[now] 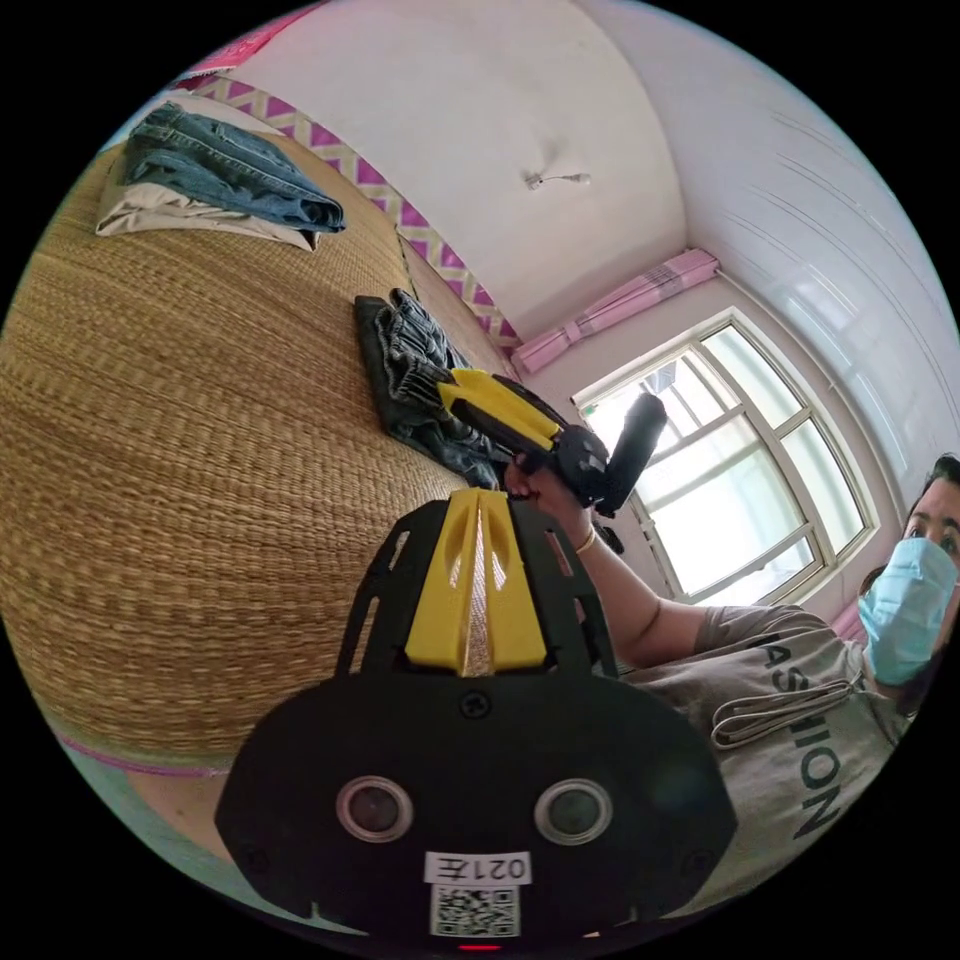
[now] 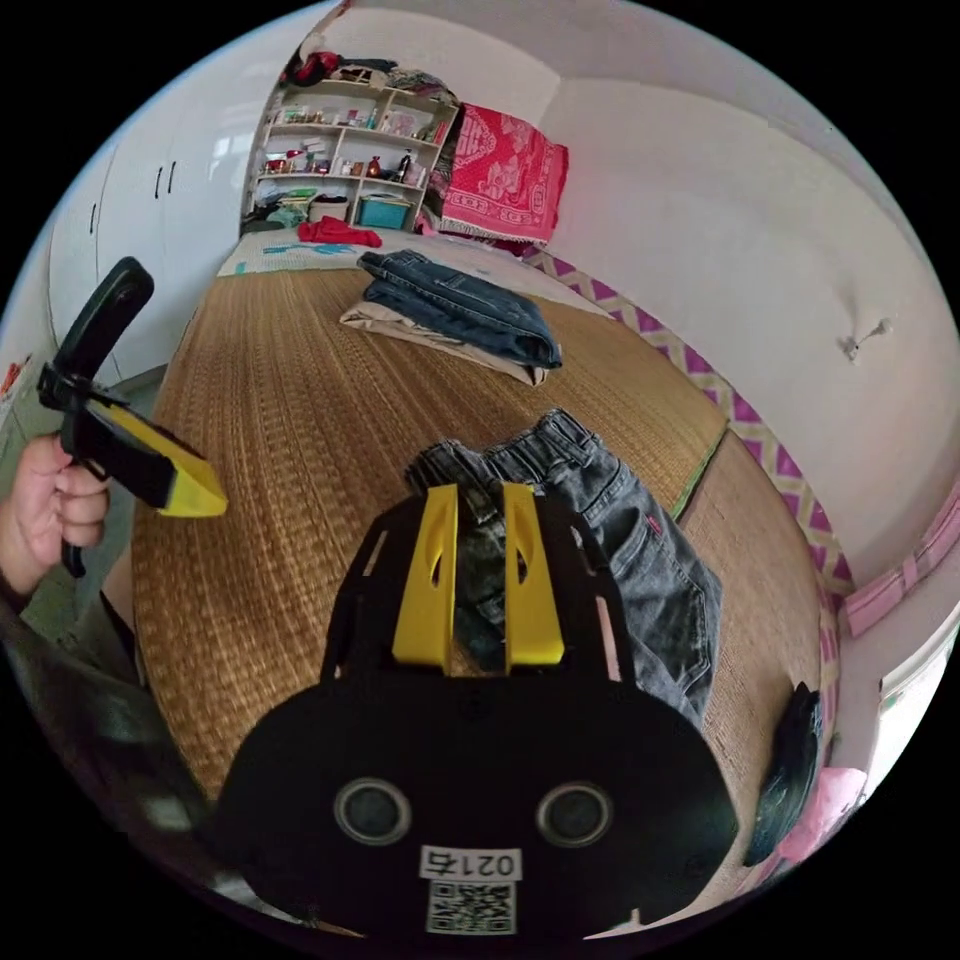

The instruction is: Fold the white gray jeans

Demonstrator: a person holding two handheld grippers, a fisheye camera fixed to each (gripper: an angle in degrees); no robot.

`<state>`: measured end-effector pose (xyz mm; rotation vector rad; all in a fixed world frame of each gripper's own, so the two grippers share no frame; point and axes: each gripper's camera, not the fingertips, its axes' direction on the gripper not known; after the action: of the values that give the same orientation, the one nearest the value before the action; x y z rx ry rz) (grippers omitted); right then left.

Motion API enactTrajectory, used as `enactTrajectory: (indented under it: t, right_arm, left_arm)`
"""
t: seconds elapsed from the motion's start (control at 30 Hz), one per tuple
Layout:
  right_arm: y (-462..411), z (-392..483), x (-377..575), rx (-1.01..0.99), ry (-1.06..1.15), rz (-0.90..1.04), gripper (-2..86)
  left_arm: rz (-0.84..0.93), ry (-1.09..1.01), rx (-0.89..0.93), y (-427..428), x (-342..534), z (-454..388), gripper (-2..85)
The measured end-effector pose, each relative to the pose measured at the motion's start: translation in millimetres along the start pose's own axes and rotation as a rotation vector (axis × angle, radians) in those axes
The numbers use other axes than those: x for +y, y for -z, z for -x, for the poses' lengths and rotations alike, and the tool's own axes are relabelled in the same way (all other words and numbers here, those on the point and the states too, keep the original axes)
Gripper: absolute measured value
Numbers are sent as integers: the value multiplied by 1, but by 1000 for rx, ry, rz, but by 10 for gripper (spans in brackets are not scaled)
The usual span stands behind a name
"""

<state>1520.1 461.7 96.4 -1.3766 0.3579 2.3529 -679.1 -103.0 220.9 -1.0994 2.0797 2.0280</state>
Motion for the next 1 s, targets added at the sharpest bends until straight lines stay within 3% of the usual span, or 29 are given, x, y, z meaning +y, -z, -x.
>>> enactTrajectory:
  t: [0.53, 0.9, 1.0]
  right_arm:
    - [-12, 93, 31, 226, 27, -174, 79]
    - [1, 105, 41, 164, -30, -208, 115]
    - [-21, 108, 37, 130, -14, -118, 125]
  left_arm:
    - [38, 20, -40, -2, -5, 8, -9]
    - [10, 25, -66, 3, -14, -1, -9]
    - [4, 41, -58, 1, -17, 2, -9]
